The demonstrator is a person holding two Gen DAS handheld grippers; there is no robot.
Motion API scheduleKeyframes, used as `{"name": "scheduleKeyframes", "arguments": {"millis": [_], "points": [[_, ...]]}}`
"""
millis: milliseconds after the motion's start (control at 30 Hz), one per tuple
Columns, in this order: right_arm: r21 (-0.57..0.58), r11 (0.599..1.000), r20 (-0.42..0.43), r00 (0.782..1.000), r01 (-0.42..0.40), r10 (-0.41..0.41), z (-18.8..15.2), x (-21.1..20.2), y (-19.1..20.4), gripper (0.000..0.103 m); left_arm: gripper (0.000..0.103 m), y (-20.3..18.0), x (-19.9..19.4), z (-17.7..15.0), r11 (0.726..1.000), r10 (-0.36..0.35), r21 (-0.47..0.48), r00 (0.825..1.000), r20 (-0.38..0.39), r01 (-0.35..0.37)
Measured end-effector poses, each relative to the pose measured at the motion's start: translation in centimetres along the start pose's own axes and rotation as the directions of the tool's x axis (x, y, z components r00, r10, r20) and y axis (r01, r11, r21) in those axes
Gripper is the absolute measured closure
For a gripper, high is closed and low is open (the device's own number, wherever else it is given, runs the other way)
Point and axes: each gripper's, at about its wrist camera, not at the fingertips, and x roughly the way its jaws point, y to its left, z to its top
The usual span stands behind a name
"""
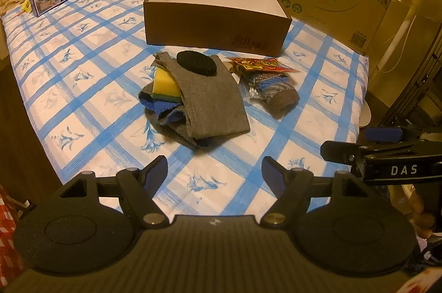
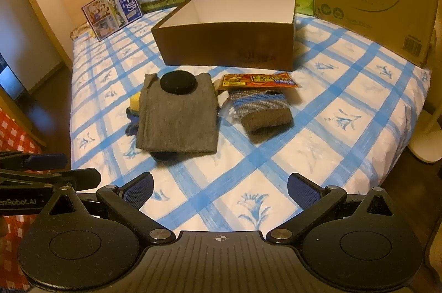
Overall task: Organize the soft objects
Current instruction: 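Reach the right tool to the red-orange packet and close on it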
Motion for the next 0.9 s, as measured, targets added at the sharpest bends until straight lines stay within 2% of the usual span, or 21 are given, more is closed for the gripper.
{"name": "scheduleKeyframes", "arguments": {"millis": [433, 900], "points": [[-0.004, 1.000, 0.050, 0.999, 0.014, -0.014, 2.2, 2.3, -1.6, 0.000, 0.030, -0.2, 3.8, 3.6, 0.997, 0.018, 0.069, 0.999, 0.046, -0.021], [-0.107, 0.994, 0.146, 0.989, 0.021, -0.005, 6.4, 6.4, -3.8, 0.000, 0.035, -1.2, 9.2, 8.4, 0.991, 0.023, 0.128, 0.996, 0.080, -0.034]]}}
